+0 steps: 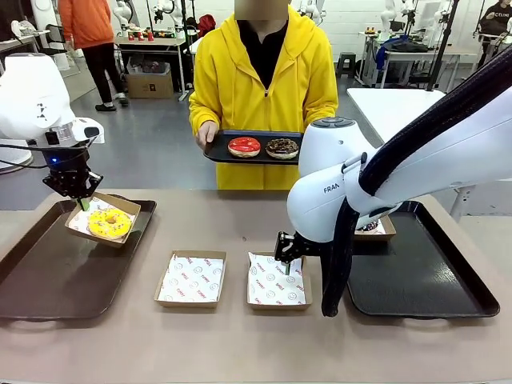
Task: Individually package the donuts and arrange them on the tray.
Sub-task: Place the picked Paper togo box on the Handle tray while simultaneously picking up another Paper togo box from the table with the other hand.
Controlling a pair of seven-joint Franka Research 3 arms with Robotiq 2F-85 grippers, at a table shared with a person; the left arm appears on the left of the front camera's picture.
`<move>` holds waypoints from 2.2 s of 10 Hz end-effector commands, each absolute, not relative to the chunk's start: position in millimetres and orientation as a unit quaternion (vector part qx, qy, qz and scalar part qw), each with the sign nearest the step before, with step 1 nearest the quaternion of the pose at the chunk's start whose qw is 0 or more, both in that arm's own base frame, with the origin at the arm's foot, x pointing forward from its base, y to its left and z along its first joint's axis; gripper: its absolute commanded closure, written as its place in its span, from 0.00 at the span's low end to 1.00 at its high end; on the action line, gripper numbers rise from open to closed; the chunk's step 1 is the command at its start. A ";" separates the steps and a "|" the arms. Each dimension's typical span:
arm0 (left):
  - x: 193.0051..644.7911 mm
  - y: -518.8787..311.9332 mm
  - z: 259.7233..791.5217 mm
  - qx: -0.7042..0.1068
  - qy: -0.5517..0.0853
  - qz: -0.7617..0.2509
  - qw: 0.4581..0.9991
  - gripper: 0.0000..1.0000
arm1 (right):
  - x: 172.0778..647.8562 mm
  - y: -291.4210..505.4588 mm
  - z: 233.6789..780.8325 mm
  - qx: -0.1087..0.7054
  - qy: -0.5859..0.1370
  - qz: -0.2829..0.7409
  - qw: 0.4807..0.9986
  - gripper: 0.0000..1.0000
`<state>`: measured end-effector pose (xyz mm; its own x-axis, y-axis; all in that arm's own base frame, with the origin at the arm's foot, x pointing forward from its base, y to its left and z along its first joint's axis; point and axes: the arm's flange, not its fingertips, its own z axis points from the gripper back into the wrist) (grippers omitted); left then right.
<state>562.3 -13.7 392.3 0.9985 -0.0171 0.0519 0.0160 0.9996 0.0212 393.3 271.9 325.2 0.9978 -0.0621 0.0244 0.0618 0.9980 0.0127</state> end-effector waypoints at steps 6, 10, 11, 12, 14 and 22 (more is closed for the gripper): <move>600.5 -16.3 380.7 -0.011 -0.010 0.011 1.000 0.99 | 403.7 275.9 311.9 0.021 0.008 -0.030 0.999 0.00; 603.4 -17.9 376.8 -0.010 -0.008 0.011 1.000 0.99 | 405.2 276.3 310.7 0.023 0.009 -0.030 0.999 0.00; 603.1 -17.9 376.3 -0.010 -0.010 0.011 1.000 0.99 | 404.9 276.3 310.5 0.024 0.008 -0.030 0.999 0.00; 603.1 -18.2 375.9 -0.011 -0.010 0.011 1.000 0.99 | 404.7 276.2 310.3 0.026 0.007 -0.031 0.999 0.00; 604.0 -19.4 373.0 -0.009 -0.009 0.007 1.000 0.57 | 405.3 276.0 309.3 0.028 0.007 -0.025 0.999 0.59; 602.3 -18.2 373.1 -0.013 -0.007 0.005 1.000 0.00 | 405.7 275.7 309.5 0.033 0.008 -0.045 0.998 1.00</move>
<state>600.1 -17.6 370.8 0.9998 0.0064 0.0208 -0.0061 0.9999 -0.0141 402.4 272.6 312.1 0.9963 -0.0845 -0.0184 0.0851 0.9956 0.0379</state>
